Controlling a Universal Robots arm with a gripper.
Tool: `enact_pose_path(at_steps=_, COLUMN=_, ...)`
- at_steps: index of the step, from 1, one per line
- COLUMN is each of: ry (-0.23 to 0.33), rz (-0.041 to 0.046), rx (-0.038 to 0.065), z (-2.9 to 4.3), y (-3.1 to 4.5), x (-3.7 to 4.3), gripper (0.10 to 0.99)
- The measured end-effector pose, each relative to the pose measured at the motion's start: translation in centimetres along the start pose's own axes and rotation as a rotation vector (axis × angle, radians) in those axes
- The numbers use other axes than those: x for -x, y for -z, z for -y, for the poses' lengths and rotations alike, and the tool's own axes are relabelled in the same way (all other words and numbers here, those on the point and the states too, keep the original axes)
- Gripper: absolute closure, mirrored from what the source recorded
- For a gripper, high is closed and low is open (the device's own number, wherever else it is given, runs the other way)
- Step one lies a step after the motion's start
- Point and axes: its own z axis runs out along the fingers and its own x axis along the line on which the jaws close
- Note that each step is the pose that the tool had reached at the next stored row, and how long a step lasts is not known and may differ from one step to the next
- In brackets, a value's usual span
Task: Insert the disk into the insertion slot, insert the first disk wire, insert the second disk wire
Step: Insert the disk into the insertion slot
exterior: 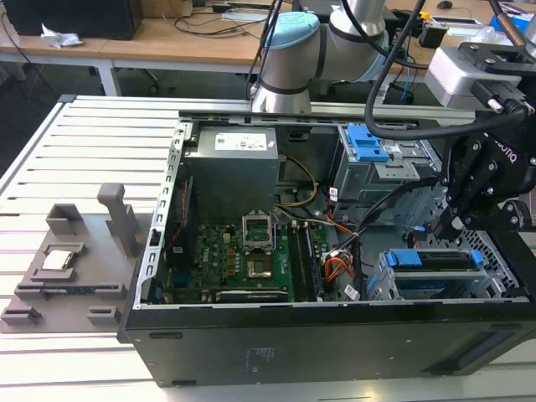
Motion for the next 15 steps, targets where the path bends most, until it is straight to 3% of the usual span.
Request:
enact_pose_path(at_steps=7, ry=0.000, rz=0.0000, rx=0.006, z=1.18, y=-0.24, x=0.22, gripper=0.980)
enact_pose_path(at_steps=15, ry=0.000, rz=-0.0002, rx=0.007, z=1.23, y=-1.40, x=0.23, gripper=0.980)
